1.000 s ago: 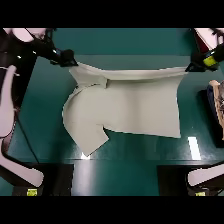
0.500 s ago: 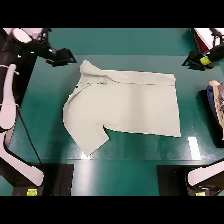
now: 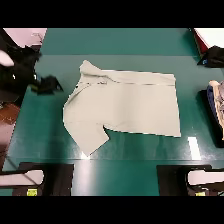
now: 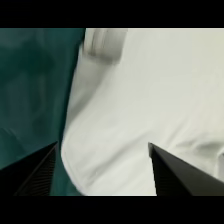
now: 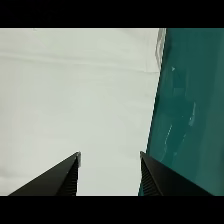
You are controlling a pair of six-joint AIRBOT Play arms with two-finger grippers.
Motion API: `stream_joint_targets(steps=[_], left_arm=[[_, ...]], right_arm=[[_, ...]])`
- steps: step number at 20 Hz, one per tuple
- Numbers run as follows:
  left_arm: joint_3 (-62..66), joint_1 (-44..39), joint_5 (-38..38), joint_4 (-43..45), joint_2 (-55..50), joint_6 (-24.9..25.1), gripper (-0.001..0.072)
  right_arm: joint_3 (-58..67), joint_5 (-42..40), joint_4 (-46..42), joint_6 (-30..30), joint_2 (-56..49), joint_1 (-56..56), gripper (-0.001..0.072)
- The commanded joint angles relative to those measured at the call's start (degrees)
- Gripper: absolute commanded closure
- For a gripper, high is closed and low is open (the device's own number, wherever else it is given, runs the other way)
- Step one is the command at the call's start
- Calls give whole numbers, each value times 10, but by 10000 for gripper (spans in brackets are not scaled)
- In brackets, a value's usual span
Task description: Fold the shirts.
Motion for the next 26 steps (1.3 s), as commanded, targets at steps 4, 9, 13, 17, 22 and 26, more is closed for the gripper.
stream_joint_targets(steps=[4, 9, 13, 17, 22, 26], left_arm=[[-317, 3, 118, -71, 122, 37, 64], [-340, 3, 124, -90, 122, 53, 64], [-334, 3, 129, -92, 122, 53, 605], [-287, 3, 110, -92, 122, 53, 679], [-240, 3, 89, -116, 122, 53, 679], [-238, 3, 90, -145, 122, 54, 679]], right_arm=[[0, 28, 18, -3, 31, -1, 285], [0, 38, 29, -3, 31, -1, 285], [-29, 37, 24, -3, 43, -1, 286], [-250, -18, 24, -3, 136, -24, 285], [-629, -84, 24, -3, 257, -92, 265], [-832, -183, 26, -21, 297, -121, 260]])
